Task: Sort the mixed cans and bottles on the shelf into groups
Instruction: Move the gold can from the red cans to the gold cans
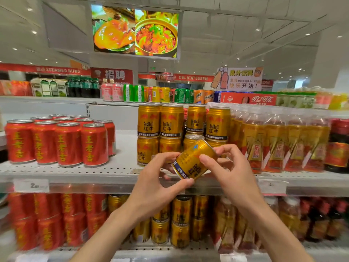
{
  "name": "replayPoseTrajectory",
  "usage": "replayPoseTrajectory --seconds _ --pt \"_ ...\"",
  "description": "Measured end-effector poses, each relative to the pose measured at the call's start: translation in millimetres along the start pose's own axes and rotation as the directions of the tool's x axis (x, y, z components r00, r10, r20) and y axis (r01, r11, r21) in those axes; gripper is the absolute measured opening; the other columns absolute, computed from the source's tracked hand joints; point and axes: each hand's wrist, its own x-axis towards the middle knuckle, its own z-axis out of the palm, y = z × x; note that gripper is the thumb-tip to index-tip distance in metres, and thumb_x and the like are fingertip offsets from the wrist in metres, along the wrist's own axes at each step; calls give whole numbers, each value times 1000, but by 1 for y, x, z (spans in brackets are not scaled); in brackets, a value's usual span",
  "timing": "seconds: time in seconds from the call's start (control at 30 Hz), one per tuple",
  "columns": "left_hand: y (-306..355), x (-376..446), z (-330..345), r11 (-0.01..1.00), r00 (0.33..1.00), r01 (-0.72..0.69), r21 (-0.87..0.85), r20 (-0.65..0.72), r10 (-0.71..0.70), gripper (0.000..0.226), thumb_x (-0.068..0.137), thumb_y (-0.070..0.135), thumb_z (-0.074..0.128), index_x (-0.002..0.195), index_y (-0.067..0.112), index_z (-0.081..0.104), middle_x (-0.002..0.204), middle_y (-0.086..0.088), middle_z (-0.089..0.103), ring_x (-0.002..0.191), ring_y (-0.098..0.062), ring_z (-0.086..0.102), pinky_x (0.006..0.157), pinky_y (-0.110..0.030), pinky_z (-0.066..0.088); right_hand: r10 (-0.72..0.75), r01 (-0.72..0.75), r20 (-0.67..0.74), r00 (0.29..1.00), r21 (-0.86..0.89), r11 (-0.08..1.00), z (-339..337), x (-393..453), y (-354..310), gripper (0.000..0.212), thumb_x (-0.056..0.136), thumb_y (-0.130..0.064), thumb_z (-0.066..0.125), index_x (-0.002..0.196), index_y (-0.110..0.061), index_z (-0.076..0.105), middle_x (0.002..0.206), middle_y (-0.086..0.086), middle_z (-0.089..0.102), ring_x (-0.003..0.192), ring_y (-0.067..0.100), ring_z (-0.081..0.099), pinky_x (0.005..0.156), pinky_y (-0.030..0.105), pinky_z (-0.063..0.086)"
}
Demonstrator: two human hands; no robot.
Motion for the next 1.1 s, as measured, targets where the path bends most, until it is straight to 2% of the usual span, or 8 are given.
replayPoseTrajectory --seconds 0.07,0.13,0.33,0.5,0.63,0.83,0.97,1.1 --pt "6 2 12 1000 1000 10 -6 -12 -10 60 78 41 84 131 34 57 119 17 64 103 -6 65 74 -10 53 -12 12 30 999 -4 1000 -11 5 5 32 78 -54 78 91 -41 52 112 -17 67 110 9 63 90 42 56" --pt "11 6 20 1000 1000 2 2 -31 -2 61 78 40 85 132 33 57 119 18 63 99 -8 64 72 -14 54 -30 31 60 998 -13 999 -18 9 4 36 77 -53 79 93 -39 50 113 -23 65 114 3 60 98 44 53" --pt "17 24 21 997 995 -59 49 -81 63 63 78 46 81 135 33 56 125 17 57 98 -8 62 70 -20 58 -165 170 67 984 -77 982 -23 29 -13 34 84 -38 79 95 -30 48 105 -23 65 104 -2 63 91 37 56" --pt "2 39 -8 984 953 -40 172 -289 89 60 83 55 67 136 28 56 128 7 47 105 -8 59 81 -18 56 -317 323 66 946 -268 908 -15 63 -31 37 85 -39 77 101 -26 47 110 -5 62 97 15 63 82 41 57" --pt "-15 46 -27 965 886 101 243 -463 24 58 90 33 75 140 22 48 134 -4 43 123 -21 51 106 -46 50 -354 359 95 931 -423 832 -4 88 -43 36 88 -39 74 105 -24 45 108 -2 59 92 16 63 81 32 58" --pt "-29 56 -37 942 908 319 103 -317 -273 87 93 56 64 160 31 15 164 -1 28 147 -22 38 120 -53 37 -391 406 175 903 -640 652 16 106 -36 36 91 -43 69 107 -24 43 104 -6 54 87 15 60 77 31 57" --pt "-33 61 -37 952 934 307 21 -199 -297 75 95 52 64 157 35 24 154 5 48 130 -14 52 113 -49 46 -461 447 197 865 -717 534 18 110 -32 40 92 -48 66 114 -22 45 100 -6 57 88 13 57 78 32 58" --pt "-39 65 -38 949 926 315 34 -232 -299 73 95 53 63 156 34 26 154 2 48 128 -14 51 111 -52 47 -525 479 194 829 -731 486 19 113 -24 44 92 -49 65 120 -20 48 106 -3 61 91 13 58 76 31 58"
